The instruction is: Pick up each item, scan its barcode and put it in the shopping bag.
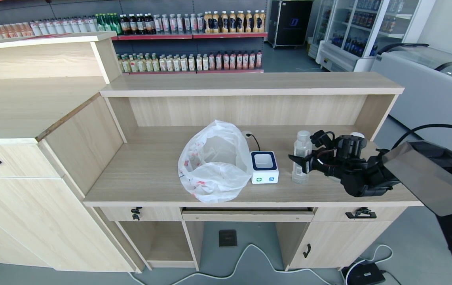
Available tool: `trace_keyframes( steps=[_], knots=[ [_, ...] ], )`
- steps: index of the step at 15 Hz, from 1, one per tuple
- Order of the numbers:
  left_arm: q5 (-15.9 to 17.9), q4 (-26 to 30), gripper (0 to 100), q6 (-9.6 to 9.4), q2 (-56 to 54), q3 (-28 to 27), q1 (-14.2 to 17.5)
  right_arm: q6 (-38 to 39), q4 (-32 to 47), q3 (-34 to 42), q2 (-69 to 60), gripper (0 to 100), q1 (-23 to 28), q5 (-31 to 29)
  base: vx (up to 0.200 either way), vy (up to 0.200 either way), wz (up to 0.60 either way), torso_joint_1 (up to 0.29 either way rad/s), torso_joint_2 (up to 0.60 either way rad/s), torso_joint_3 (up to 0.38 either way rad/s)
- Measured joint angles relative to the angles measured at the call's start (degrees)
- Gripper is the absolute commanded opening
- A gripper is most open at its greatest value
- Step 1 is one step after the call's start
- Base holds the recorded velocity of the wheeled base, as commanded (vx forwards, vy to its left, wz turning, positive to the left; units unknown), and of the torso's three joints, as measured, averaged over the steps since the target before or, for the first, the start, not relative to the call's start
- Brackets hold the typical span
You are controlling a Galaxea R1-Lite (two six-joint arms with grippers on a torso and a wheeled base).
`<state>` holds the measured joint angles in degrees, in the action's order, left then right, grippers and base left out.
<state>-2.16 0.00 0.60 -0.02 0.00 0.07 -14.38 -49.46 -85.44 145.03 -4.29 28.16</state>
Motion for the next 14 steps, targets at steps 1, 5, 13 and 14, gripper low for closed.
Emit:
trace_keyframes(
  steps=[1, 5, 13, 14],
  knots=[
    [0.0, 0.0, 100, 0.00, 0.0, 0.0, 0.0, 0.0, 0.0, -0.2, 0.2, 0, -0.1, 0.0, 0.000, 0.000, 0.00, 0.000, 0.00, 0.000],
    [0.0, 0.0, 100, 0.00, 0.0, 0.0, 0.0, 0.2, 0.0, 0.2, 0.3, 0, 0.0, -0.4, 0.000, 0.000, 0.00, 0.000, 0.00, 0.000],
    [0.0, 0.0, 100, 0.00, 0.0, 0.0, 0.0, 16.5, 0.7, 10.7, -15.0, 0, -0.2, 2.9, 0.000, 0.000, 0.00, 0.000, 0.00, 0.000],
    [0.0, 0.0, 100, -0.02, 0.0, 0.0, 0.0, 19.7, 1.5, 12.0, -19.2, 0, -0.2, 4.0, 0.000, 0.000, 0.00, 0.000, 0.00, 0.000]
  ],
)
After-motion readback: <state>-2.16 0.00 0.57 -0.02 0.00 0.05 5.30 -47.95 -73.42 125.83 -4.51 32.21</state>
